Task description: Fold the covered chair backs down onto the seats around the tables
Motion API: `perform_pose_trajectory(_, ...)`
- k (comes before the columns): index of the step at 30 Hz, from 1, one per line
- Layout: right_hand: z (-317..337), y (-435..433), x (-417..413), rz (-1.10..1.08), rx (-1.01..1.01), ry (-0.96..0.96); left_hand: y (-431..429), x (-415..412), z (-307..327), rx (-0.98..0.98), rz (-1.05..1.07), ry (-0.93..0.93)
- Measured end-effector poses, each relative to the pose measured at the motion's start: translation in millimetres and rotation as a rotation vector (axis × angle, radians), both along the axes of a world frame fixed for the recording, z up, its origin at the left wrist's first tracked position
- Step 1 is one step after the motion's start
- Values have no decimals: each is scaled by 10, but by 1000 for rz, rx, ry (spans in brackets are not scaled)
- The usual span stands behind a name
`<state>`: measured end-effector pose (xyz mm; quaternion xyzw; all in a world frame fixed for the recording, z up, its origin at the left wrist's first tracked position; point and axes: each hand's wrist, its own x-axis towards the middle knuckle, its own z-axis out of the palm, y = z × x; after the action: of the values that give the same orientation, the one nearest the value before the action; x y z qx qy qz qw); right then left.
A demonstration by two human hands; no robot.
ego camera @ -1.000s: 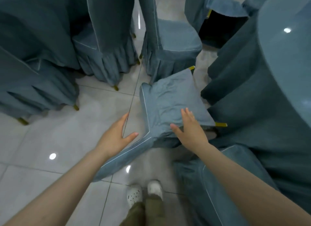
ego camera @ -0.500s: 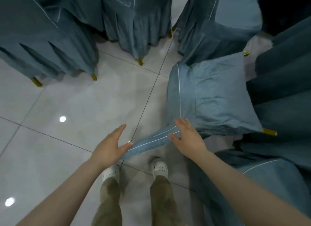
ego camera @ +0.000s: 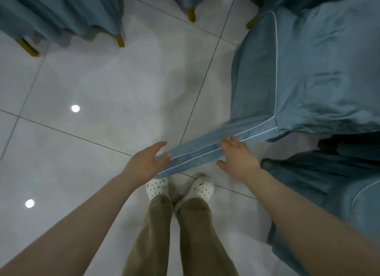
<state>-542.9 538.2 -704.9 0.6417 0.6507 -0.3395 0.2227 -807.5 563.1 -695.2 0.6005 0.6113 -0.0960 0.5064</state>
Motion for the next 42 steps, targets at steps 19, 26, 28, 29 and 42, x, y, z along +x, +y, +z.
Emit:
perform_pose_trajectory(19,-696,107,-494,452,159,47,-414,-198,-615,-62,-52,55)
perform_pose_trajectory(26,-116,480,-465,380,344,149,-144,-169,-191,257,69,-11)
perform_pose_trajectory(28,104,591,-430,354,366,146,9,-178,-3,303,48,-7)
perform_pose_trajectory(29,220,641,-398,333,369,154,76,-180,97,316,46,-3)
perform_pose_trajectory(42,1966,991,299,7,591,236,979,136,1752,522,51,87)
